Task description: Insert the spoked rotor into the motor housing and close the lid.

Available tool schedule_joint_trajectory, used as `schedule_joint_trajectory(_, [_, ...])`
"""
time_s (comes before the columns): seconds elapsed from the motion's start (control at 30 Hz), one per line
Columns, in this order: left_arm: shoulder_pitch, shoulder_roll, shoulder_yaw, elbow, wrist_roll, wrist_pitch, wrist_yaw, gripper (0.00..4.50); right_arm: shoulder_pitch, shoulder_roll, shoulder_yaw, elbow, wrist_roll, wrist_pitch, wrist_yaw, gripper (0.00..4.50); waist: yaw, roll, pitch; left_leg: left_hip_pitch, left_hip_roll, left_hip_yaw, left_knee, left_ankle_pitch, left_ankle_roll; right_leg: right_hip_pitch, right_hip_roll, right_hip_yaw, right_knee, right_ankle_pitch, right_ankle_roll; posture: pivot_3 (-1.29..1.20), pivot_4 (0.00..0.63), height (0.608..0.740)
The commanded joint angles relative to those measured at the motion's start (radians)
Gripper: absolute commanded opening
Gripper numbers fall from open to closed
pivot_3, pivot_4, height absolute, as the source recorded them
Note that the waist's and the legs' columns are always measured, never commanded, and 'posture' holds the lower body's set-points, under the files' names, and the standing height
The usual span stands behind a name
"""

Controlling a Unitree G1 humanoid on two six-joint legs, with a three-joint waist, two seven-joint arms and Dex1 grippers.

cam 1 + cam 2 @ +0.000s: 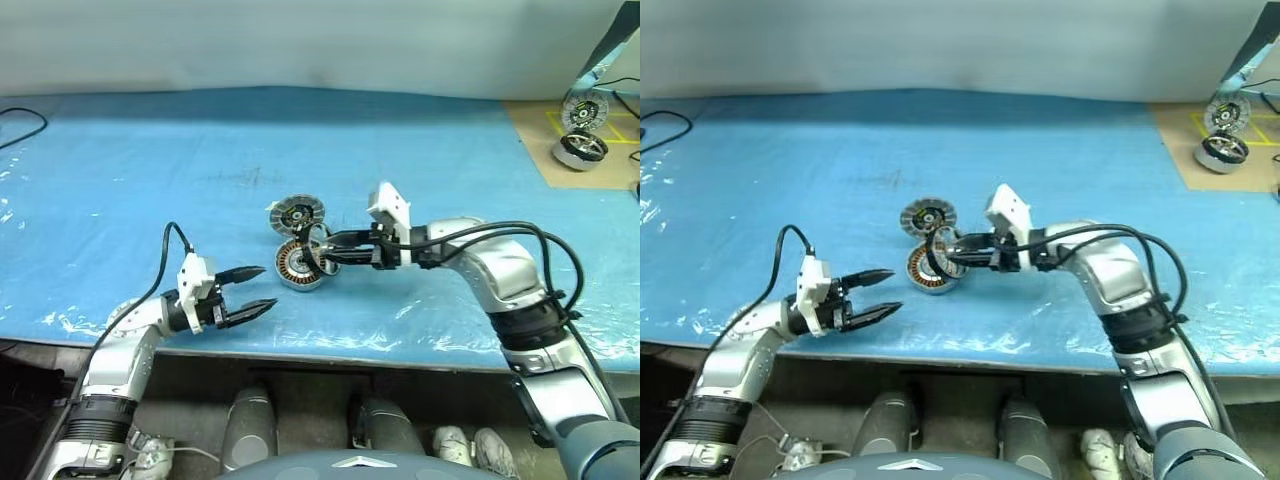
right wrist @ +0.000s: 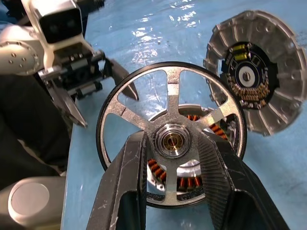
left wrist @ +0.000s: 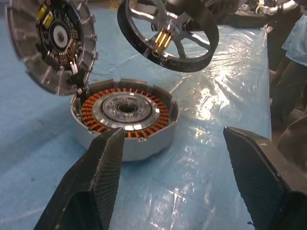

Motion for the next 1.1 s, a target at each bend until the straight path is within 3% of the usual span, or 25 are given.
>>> schedule_joint_trajectory(0.03, [-0.017,-0.002,0.028,0.182,0.014,-0.154,-0.074,3.45,-0.053,0.020,0.026,0.075,-0.049,-0.078,-0.013,1.19,0.000,0.000,0.000,0.000,0.000,0.000,0.000,0.000,0.000,0.001,0.000,0.000,0.000,0.000,0.000,0.00,0.150,0.740])
schedule_joint_trajectory(0.63, [-0.072,-0.010,0.028,0.218,0.003,-0.173,-0.081,3.45,-0.093,0.030,0.096,0.156,-0.128,-0.175,0.062,1.19,0.007,-0.001,0.000,0.000,0.000,0.000,0.002,0.000,0.000,0.001,0.000,0.000,0.001,0.000,0.000,0.00,0.150,0.740])
schedule_joint_trajectory(1.1, [-0.068,-0.007,0.012,0.119,-0.005,-0.110,-0.057,3.45,-0.069,0.021,0.137,0.167,-0.198,-0.232,0.076,1.19,0.007,-0.001,0.000,0.001,0.000,0.000,0.003,0.000,0.000,0.002,0.000,0.000,0.003,0.000,0.000,0.00,0.150,0.740])
